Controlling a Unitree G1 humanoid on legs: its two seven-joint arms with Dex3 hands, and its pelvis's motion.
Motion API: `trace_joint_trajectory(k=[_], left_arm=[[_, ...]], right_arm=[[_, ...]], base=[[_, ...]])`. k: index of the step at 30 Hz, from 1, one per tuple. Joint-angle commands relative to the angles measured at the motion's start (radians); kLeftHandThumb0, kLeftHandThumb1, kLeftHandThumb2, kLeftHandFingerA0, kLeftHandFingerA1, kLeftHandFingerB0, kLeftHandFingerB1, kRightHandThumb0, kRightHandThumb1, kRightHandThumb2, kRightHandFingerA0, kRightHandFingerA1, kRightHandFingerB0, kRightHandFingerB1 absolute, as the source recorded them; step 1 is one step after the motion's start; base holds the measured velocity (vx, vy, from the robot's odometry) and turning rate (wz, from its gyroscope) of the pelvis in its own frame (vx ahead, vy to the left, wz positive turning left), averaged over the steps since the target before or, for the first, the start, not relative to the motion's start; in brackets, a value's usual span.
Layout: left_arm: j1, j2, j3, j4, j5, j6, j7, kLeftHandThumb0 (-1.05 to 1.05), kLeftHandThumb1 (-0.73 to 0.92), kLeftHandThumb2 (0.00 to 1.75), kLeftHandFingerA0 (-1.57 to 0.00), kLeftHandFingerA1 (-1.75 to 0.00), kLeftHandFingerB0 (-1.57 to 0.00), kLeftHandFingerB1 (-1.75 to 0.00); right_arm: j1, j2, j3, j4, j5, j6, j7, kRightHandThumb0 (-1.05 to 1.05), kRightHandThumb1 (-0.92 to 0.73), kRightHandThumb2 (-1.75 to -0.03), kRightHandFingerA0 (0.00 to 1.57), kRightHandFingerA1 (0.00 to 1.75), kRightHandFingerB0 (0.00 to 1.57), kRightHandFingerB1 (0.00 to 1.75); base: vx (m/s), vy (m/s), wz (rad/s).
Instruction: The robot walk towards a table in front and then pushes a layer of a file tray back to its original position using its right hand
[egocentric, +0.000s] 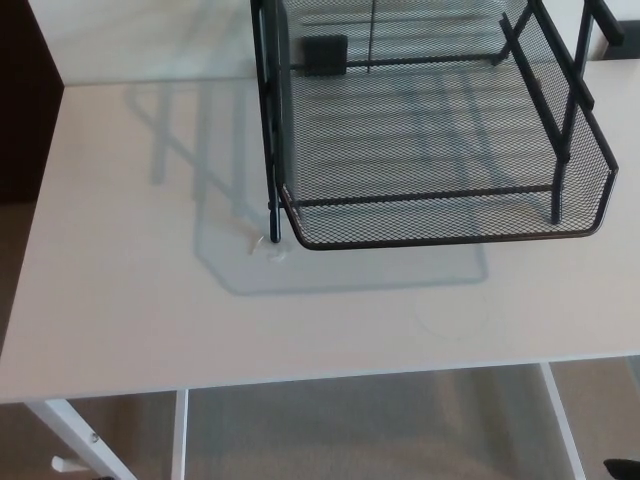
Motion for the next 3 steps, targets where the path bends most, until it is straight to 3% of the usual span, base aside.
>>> trace_joint_trajectory(k=[1,3], left_arm=[[-0.008,0.008,0.013,0.007,0.002,-0.012,0.002,-0.13,0.62,0.59,-0.50,-0.44,-0.38,-0.39],[-0.007,0.009,0.012,0.008,0.003,-0.016,0.002,-0.12,0.62,0.58,-0.51,-0.44,-0.38,-0.39]], right_arm=[[-0.004,-0.003,-0.011,0.000,0.038,0.019,0.021,-0.63,-0.38,-0.71,0.38,0.47,0.33,0.42],[-0.004,-0.004,-0.011,0.002,0.039,0.016,0.021,-0.63,-0.39,-0.72,0.38,0.47,0.32,0.42]], base=[[0.00,0.000,0.00],[0.00,0.000,0.00]])
